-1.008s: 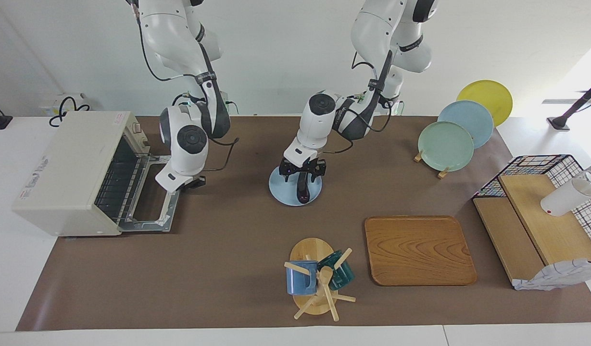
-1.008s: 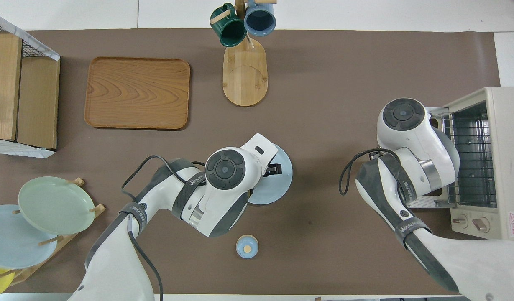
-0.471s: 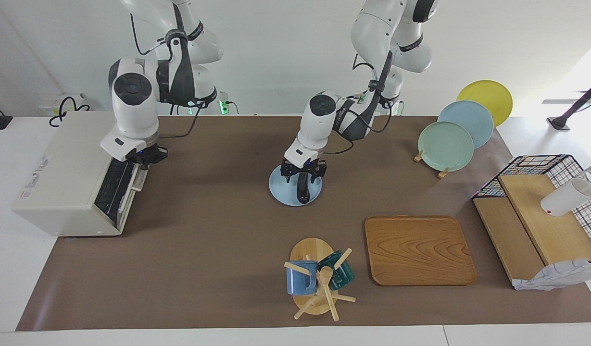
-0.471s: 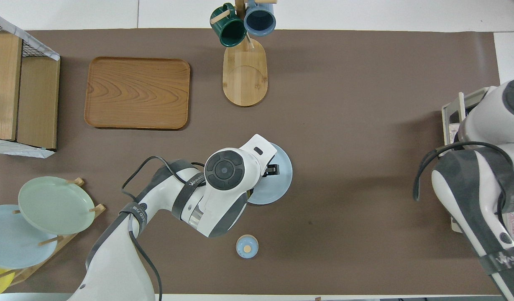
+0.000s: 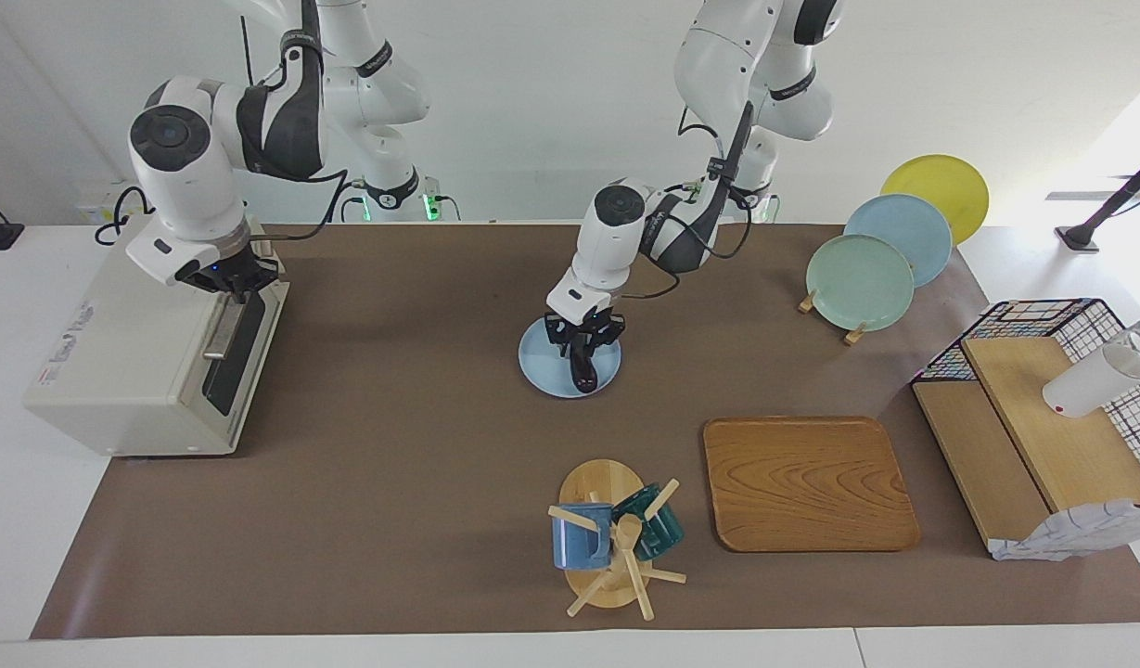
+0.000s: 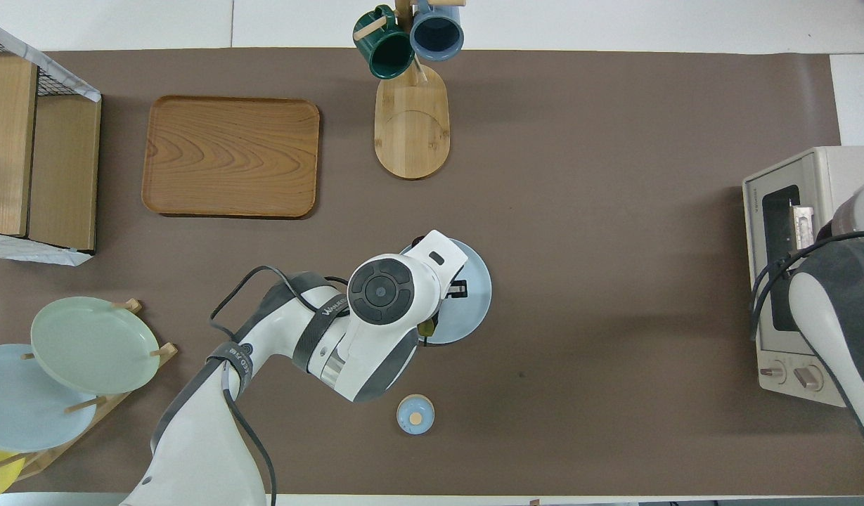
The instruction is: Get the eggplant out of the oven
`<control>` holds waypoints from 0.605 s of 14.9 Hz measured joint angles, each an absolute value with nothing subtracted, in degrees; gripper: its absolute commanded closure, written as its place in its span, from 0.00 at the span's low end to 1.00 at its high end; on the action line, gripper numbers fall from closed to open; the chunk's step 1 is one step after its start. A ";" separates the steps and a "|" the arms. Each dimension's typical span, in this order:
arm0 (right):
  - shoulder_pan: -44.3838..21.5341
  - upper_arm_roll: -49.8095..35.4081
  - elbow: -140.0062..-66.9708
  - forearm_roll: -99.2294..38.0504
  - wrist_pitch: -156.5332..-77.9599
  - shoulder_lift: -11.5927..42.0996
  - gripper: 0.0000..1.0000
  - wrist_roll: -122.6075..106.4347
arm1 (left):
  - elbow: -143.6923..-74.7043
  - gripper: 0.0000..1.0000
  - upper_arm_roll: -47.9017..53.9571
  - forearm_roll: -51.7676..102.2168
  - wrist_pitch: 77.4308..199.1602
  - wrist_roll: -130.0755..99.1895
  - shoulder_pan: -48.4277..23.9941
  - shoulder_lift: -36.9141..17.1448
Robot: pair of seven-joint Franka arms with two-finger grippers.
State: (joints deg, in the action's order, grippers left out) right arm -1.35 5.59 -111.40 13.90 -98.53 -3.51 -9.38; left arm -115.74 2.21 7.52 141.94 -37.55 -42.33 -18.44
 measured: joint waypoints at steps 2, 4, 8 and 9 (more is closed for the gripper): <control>-1.73 5.27 -106.49 10.46 -94.85 -3.93 0.83 -9.38 | -115.59 1.00 2.06 7.52 141.91 -37.55 -42.33 -18.37; -2.03 5.11 -101.73 7.09 -92.07 -4.00 0.83 -9.38 | -115.06 1.00 1.44 7.52 141.46 -37.55 -42.24 -17.77; -2.02 5.07 -96.79 4.07 -89.81 -2.30 0.00 -9.38 | -111.53 1.00 0.65 7.52 133.92 -36.09 -37.61 -13.67; -2.00 5.08 -96.77 4.05 -89.81 -1.93 0.00 -9.38 | -109.54 1.00 0.57 7.52 130.85 -33.88 -35.10 -13.10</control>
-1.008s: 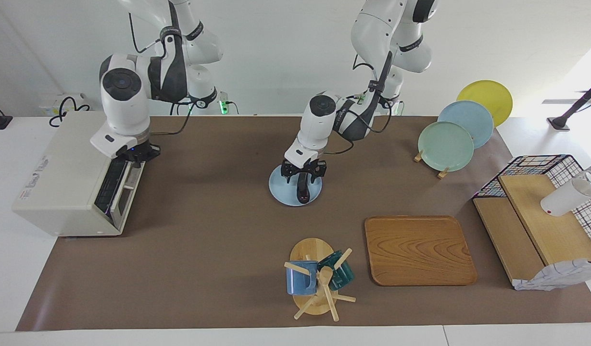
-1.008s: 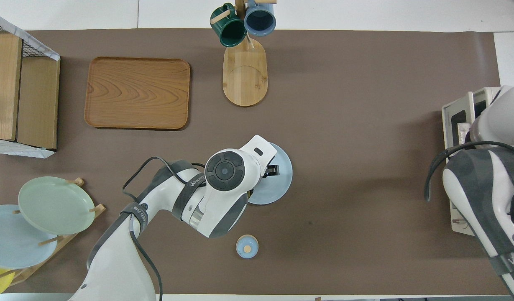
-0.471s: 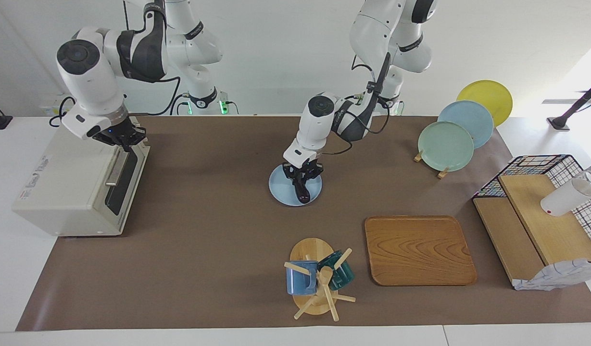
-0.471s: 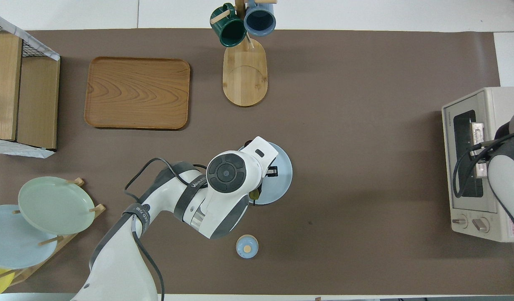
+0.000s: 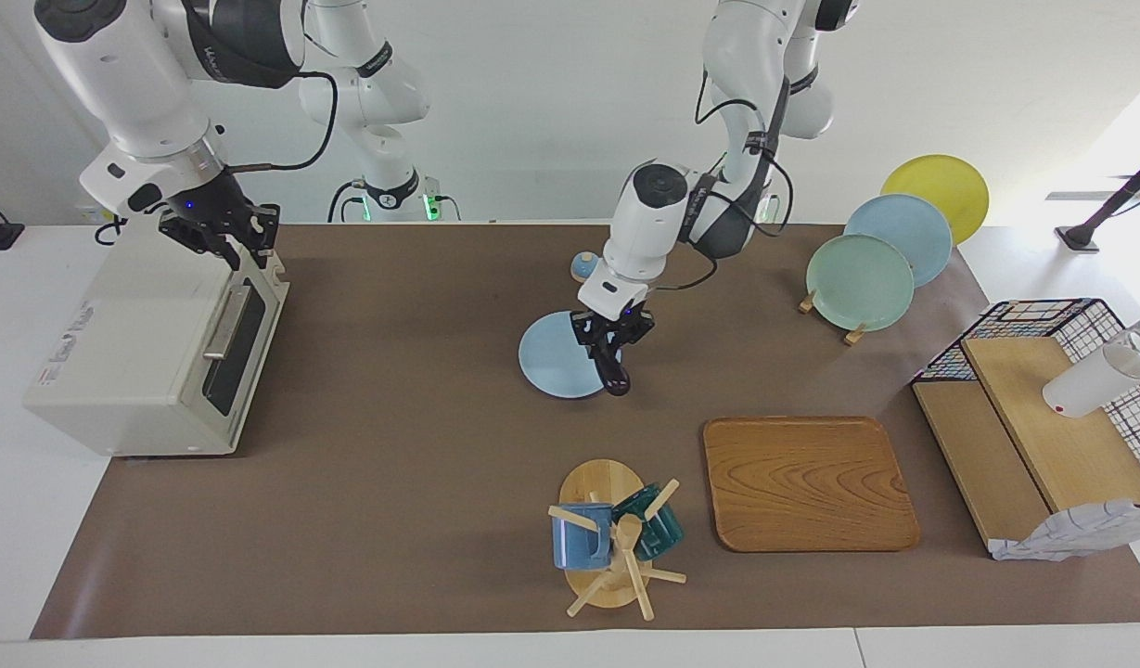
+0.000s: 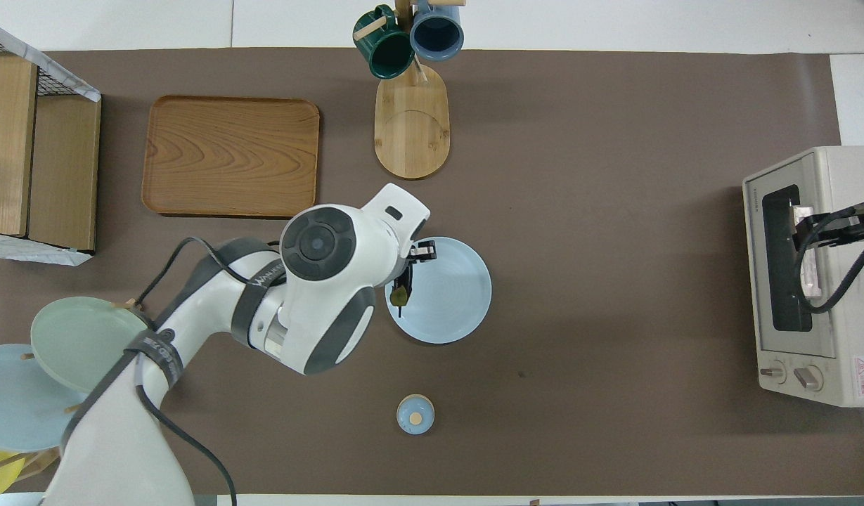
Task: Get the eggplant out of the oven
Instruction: 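Lift the eggplant with the left gripper toward the wooden tray, then lower the eggplant onto the wooden tray and open the left gripper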
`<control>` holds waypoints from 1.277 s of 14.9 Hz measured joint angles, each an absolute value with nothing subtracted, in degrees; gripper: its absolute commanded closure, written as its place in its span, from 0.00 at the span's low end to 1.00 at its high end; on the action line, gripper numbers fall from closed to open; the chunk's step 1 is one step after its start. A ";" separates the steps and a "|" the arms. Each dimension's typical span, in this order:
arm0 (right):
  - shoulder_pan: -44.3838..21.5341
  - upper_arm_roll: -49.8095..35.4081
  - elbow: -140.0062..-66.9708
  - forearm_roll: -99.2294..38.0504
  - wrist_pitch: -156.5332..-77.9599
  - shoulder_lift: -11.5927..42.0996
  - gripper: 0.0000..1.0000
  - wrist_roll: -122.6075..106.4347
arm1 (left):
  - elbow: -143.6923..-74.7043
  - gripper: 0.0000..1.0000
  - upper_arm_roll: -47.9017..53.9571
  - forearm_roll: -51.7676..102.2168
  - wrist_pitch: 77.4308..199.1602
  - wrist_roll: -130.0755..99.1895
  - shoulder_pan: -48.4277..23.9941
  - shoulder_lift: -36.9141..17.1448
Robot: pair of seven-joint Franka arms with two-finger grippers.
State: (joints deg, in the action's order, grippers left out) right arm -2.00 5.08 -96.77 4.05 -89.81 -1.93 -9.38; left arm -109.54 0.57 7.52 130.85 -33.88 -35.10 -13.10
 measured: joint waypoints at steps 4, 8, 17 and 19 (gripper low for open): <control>-1.77 5.36 -96.75 3.98 -88.88 -1.52 0.00 -8.28 | -104.72 1.00 0.35 7.52 125.78 -22.10 -23.37 -13.84; -1.82 5.49 -96.75 3.88 -87.29 -1.69 0.00 -8.21 | -101.14 1.00 0.35 7.52 125.78 -12.11 -13.61 -17.67; -1.81 5.72 -96.83 3.83 -87.36 -1.74 0.00 -8.03 | -90.21 1.00 0.56 7.51 129.76 -4.16 -9.15 -32.16; -1.63 5.77 -96.83 3.82 -87.50 -1.90 0.00 -8.01 | -90.38 1.00 0.50 7.51 129.78 -2.90 -9.01 -32.16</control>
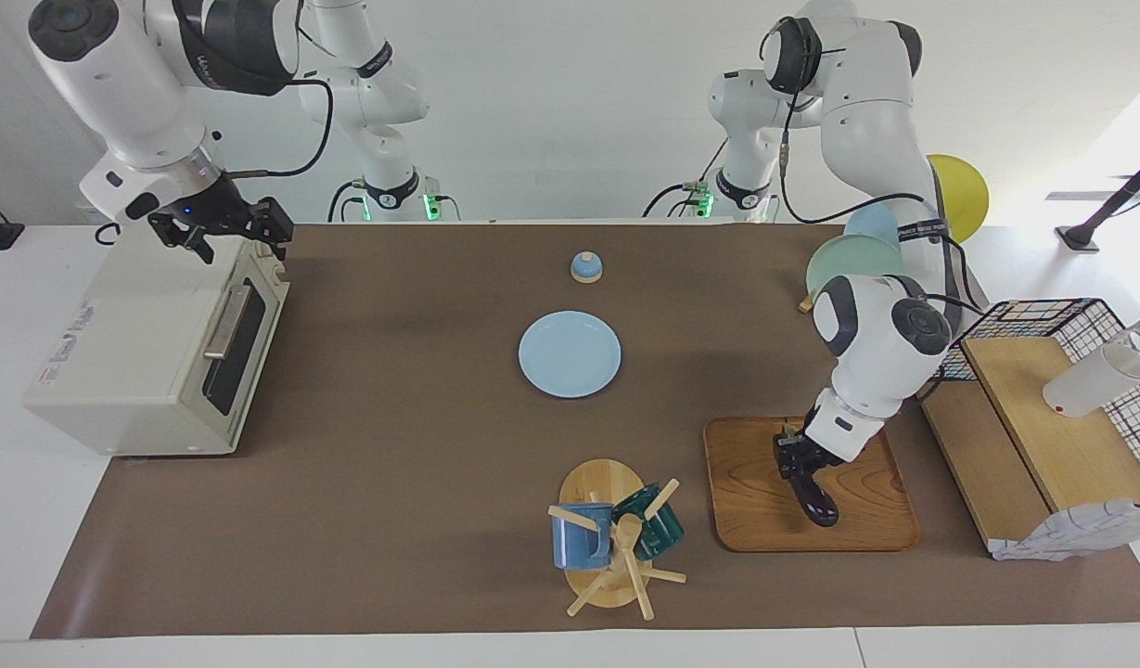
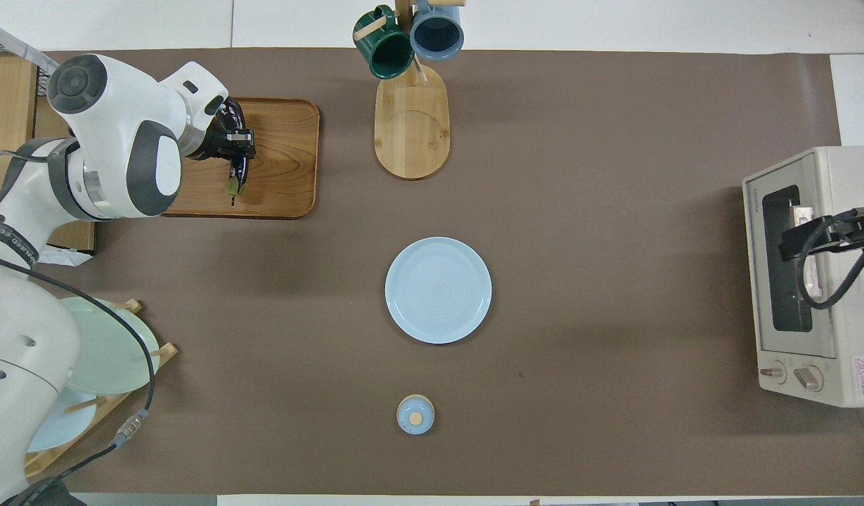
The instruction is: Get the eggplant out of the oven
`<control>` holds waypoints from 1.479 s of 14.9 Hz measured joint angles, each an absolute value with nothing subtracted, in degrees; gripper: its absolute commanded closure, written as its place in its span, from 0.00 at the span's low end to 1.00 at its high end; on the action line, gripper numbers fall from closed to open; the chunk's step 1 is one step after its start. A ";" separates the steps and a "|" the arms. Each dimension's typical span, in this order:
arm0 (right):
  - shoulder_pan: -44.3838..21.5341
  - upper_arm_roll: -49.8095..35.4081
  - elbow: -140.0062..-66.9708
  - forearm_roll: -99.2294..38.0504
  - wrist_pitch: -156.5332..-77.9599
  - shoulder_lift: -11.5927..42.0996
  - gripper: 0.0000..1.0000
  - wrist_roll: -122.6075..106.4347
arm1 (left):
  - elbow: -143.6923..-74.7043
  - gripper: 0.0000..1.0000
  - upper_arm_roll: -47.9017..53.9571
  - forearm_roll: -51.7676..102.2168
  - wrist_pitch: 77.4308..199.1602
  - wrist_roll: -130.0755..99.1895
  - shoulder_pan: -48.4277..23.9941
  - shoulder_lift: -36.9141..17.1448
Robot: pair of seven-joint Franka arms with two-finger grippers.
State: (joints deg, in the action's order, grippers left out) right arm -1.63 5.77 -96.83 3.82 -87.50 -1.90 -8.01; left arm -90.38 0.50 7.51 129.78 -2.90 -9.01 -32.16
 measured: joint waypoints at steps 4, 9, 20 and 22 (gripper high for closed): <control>-0.45 5.87 -96.83 2.86 -87.50 -2.22 0.00 -8.01 | -90.98 0.00 0.48 7.51 129.77 -0.27 -7.48 -32.18; -0.60 5.79 -96.83 2.60 -87.50 -2.29 0.00 -8.01 | -89.67 0.00 0.54 7.51 129.21 0.00 -7.05 -31.54; -0.60 5.79 -96.83 2.60 -87.50 -2.29 0.00 -8.01 | -88.43 0.00 -1.50 3.66 94.71 -0.02 -6.55 -7.61; -0.60 5.79 -96.83 2.60 -87.50 -2.29 0.00 -8.01 | -89.02 0.00 -1.50 2.99 89.00 -0.03 -6.54 -3.75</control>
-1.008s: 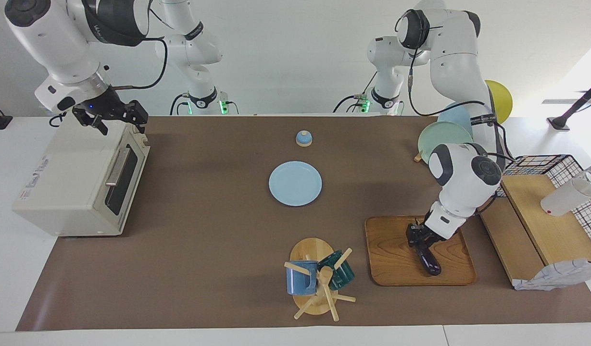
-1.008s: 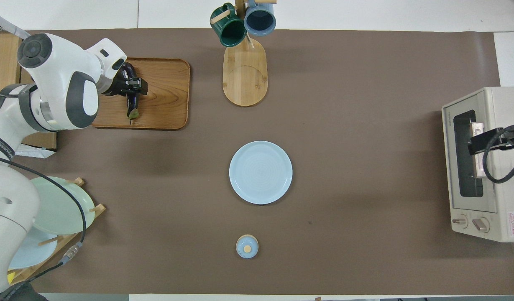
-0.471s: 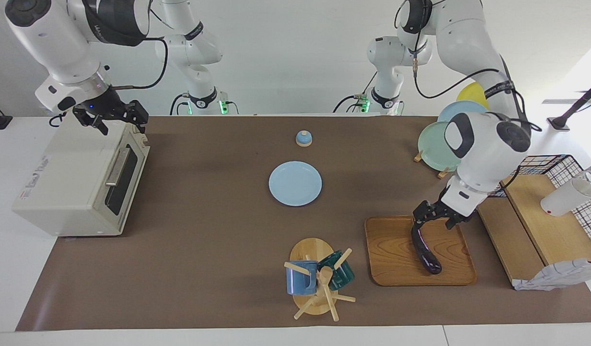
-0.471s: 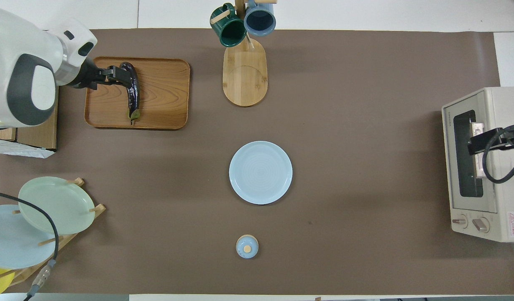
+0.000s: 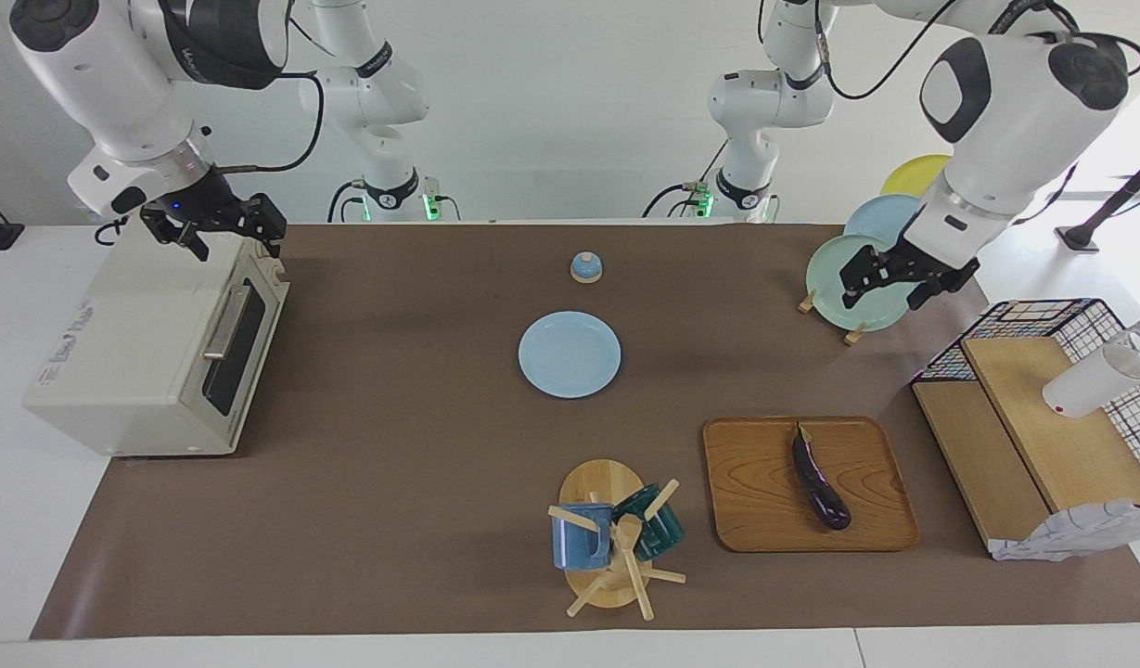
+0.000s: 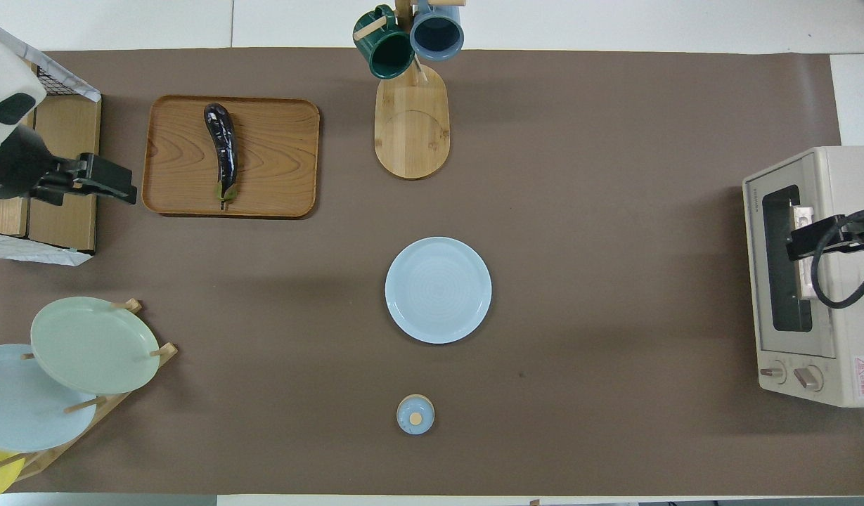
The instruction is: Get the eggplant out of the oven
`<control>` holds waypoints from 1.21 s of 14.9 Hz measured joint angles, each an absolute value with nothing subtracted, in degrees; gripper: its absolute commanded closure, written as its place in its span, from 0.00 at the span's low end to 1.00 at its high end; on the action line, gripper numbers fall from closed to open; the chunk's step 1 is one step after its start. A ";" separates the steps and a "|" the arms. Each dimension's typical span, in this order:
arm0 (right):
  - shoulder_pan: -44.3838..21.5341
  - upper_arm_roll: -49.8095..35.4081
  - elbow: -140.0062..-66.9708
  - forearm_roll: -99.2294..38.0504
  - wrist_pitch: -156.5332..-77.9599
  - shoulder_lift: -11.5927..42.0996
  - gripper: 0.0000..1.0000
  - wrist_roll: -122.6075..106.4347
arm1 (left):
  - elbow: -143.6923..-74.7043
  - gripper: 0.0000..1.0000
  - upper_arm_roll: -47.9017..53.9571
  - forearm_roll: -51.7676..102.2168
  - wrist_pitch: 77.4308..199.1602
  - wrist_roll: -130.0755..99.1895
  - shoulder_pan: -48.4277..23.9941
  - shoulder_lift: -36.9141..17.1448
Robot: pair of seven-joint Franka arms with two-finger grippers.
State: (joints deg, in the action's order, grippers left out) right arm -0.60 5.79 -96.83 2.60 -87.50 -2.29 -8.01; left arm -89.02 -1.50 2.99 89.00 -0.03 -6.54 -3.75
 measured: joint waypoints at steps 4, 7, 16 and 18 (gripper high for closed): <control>-0.60 5.79 -96.83 2.60 -87.50 -2.29 0.00 -8.01 | -94.05 0.00 -1.41 2.87 85.02 -2.14 -6.55 1.34; -0.60 5.79 -96.83 2.60 -87.50 -2.29 0.00 -8.01 | -98.86 0.00 -1.01 2.87 85.80 -2.78 -6.58 3.14; -0.60 5.79 -96.83 2.60 -87.50 -2.29 0.00 -8.01 | -95.08 0.00 -0.40 2.87 85.63 -2.83 -6.68 2.79; -0.60 5.79 -96.83 2.60 -87.50 -2.29 0.00 -8.01 | -95.08 0.00 -0.33 2.87 85.63 -2.86 -6.68 2.68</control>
